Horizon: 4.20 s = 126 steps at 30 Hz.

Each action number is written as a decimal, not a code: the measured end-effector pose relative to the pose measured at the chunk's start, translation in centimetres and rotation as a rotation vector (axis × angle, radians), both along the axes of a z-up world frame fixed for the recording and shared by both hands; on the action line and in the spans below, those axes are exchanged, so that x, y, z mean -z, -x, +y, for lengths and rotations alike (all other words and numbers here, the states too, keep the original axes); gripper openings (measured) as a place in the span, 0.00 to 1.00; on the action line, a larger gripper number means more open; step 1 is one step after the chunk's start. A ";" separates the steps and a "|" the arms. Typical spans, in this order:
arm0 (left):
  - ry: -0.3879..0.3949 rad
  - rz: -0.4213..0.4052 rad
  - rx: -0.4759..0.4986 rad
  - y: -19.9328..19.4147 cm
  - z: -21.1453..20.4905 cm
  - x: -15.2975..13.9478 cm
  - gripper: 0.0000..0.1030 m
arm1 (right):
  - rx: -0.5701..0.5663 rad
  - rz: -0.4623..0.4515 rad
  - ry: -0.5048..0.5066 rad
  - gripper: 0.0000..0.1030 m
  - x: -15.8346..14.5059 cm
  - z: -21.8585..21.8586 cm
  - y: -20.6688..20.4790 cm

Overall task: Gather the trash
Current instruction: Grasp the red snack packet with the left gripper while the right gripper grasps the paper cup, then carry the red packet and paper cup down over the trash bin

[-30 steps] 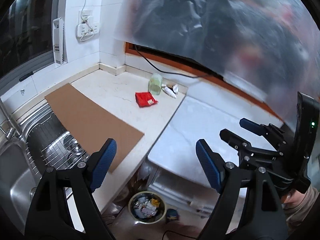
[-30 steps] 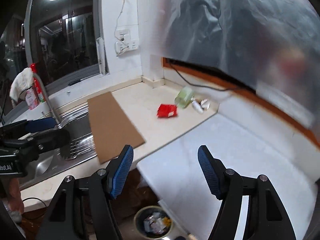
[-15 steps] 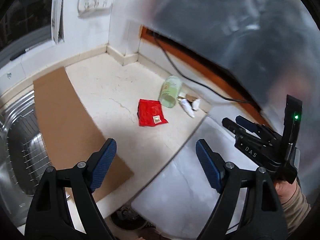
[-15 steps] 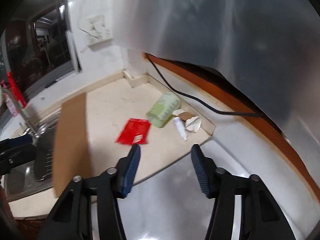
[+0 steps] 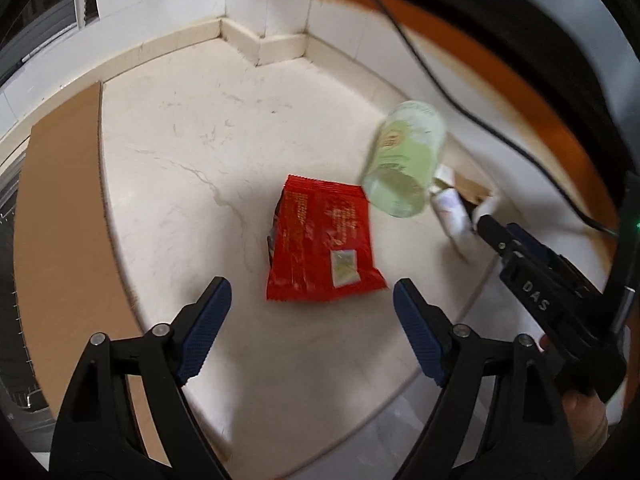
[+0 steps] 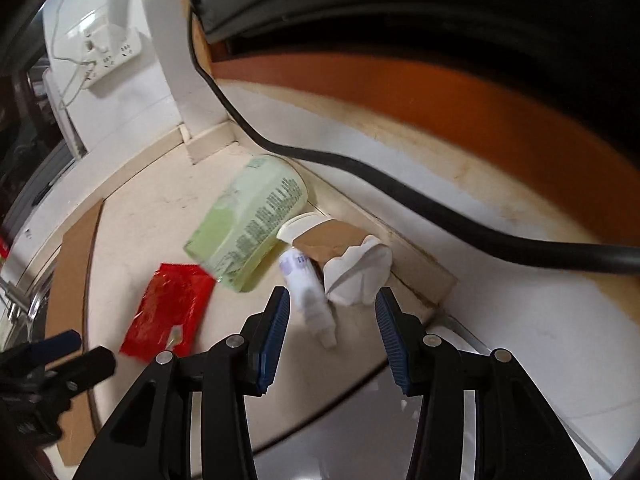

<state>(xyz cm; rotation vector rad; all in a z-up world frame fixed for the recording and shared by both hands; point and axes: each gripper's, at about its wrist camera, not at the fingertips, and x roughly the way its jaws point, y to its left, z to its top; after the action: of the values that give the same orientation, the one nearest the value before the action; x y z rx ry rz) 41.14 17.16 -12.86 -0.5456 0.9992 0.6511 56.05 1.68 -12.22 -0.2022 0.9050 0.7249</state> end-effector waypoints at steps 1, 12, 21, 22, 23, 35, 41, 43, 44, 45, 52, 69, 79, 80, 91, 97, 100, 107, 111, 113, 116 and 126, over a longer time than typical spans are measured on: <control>0.001 0.004 -0.008 -0.2 0.3 0.6 0.81 | 0.005 -0.004 0.004 0.45 0.5 0.3 -0.3; -0.043 0.060 -0.084 -2.7 2.7 4.0 0.92 | 0.057 0.002 -0.023 0.38 3.4 1.5 -3.3; -0.011 0.103 -0.127 -2.2 4.5 5.7 0.92 | 0.026 -0.019 0.026 0.30 5.4 1.8 -2.9; -0.010 0.102 -0.126 -2.2 4.6 5.7 0.92 | 0.025 -0.021 0.025 0.30 5.5 1.9 -2.9; -0.010 0.103 -0.126 -2.2 4.6 5.7 0.91 | 0.019 -0.019 0.013 0.27 5.7 1.9 -3.0; -0.002 0.102 -0.116 -1.0 3.7 5.1 0.75 | -0.069 -0.020 -0.006 0.22 5.3 1.4 2.8; 0.066 0.081 -0.118 -1.0 4.2 5.0 0.82 | -0.085 -0.031 -0.012 0.21 5.2 1.4 5.6; 0.057 0.082 -0.123 -1.0 4.0 4.8 0.83 | -0.083 -0.034 -0.018 0.21 4.9 1.0 5.7; 0.054 0.080 -0.124 -1.1 4.0 4.7 0.84 | -0.083 -0.040 -0.022 0.21 4.9 1.1 5.8; 0.048 0.078 -0.122 -1.3 3.9 4.6 0.84 | -0.080 -0.042 -0.025 0.21 4.4 -0.3 5.6; -0.003 0.118 -0.094 -3.9 3.7 4.4 0.86 | -0.062 -0.039 -0.041 0.21 2.7 -2.1 5.1; -0.008 0.179 -0.126 -4.4 4.1 4.8 0.44 | -0.033 -0.024 -0.044 0.21 2.5 -2.5 4.7; 0.024 0.058 -0.133 -0.5 3.3 3.0 0.11 | -0.032 -0.039 -0.070 0.21 1.2 -3.1 5.7; 0.021 0.046 -0.131 0.2 2.8 2.5 0.11 | -0.032 -0.050 -0.074 0.21 0.9 -3.2 5.9; 0.007 -0.084 -0.049 10.2 -3.4 -4.7 0.11 | -0.046 -0.070 -0.119 0.21 -2.7 -5.8 11.9; -0.047 -0.102 0.044 17.8 -7.6 -8.6 0.11 | -0.069 -0.055 -0.147 0.21 -4.9 -7.8 17.9; -0.074 -0.108 0.079 21.7 -8.9 -9.9 0.11 | -0.088 -0.042 -0.150 0.21 -5.7 -8.9 21.8; -0.160 -0.127 0.165 30.7 -12.0 -11.8 0.11 | -0.124 -0.005 -0.129 0.21 -6.3 -11.0 32.0; -0.185 -0.133 0.200 35.4 -13.2 -11.7 0.11 | -0.135 0.014 -0.103 0.21 -5.7 -12.0 38.0; -0.180 -0.133 0.208 37.1 -13.4 -11.2 0.11 | -0.134 0.025 -0.087 0.21 -5.1 -12.3 40.7; -0.160 -0.124 0.222 39.8 -13.7 -10.0 0.11 | -0.122 0.048 -0.065 0.21 -3.7 -13.0 44.1; -0.110 -0.069 0.274 43.9 -14.9 -5.4 0.11 | -0.120 0.097 0.040 0.21 1.1 -14.0 51.6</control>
<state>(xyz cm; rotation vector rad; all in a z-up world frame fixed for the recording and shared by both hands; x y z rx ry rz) -2.77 2.21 -7.51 -0.3243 0.9464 0.4375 4.45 -12.27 -13.37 -0.2604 1.0066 0.8337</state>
